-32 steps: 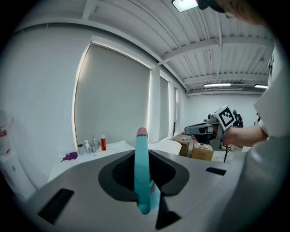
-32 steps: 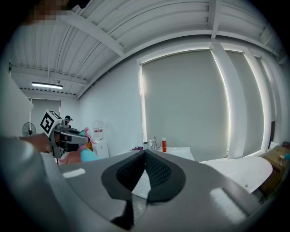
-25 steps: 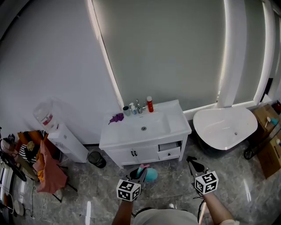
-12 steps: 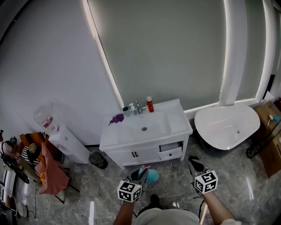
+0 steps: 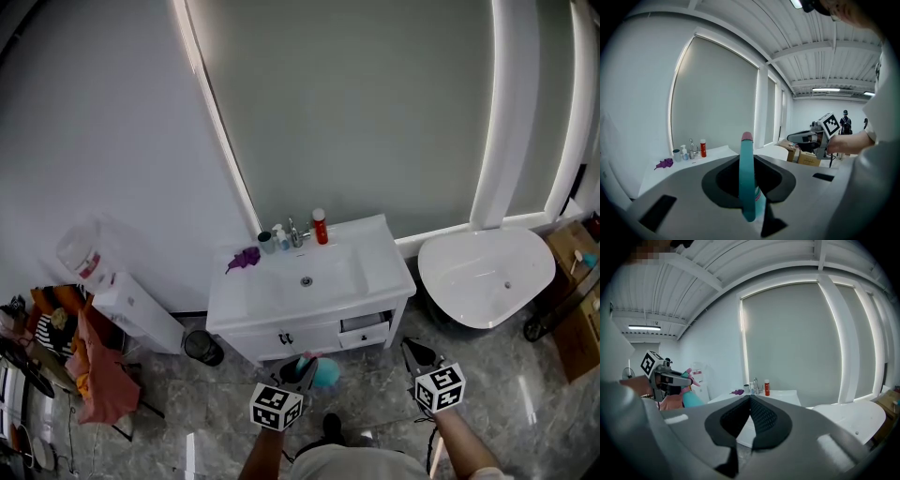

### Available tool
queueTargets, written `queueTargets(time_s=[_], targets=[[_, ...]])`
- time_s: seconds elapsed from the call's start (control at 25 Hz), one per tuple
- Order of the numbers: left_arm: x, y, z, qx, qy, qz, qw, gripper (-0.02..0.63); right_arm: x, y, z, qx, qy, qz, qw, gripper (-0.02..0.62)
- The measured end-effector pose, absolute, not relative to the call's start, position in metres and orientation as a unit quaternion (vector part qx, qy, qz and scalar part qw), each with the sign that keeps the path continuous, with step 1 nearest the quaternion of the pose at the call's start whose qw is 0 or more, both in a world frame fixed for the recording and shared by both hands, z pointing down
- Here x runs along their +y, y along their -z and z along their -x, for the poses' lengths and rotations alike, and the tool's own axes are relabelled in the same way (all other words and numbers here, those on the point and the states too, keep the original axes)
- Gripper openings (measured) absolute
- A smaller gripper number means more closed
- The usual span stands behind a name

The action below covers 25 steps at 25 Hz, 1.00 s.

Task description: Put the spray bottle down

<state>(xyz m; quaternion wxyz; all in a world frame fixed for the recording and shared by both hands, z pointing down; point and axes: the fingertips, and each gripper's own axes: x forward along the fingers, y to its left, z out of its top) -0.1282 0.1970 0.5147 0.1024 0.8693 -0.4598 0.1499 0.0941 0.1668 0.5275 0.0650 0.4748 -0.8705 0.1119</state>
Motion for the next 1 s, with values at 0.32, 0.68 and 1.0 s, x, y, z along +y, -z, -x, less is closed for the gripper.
queueTargets(time_s=[0.32,0.68,1.0], targets=[[0.127,-0.515,0.151,-0.433,-0.150,-0.883,0.104,0.063,0.106,-0.525,-0.063,-0.862,-0.115,-0.488,0.072,0.010],[0.056,-0.524,0.186,-0.413,-0.146,-0.893,0.107,0.063,0.044,-0.532,-0.029,-0.849,-0.120,-0.509,0.074,0.011],[0.008,-0.535,0.211,-0.393,-0.146,-0.901,0.111,0.063,0.001,-0.543,-0.004,-0.837,-0.129,-0.527,0.076,0.010]])
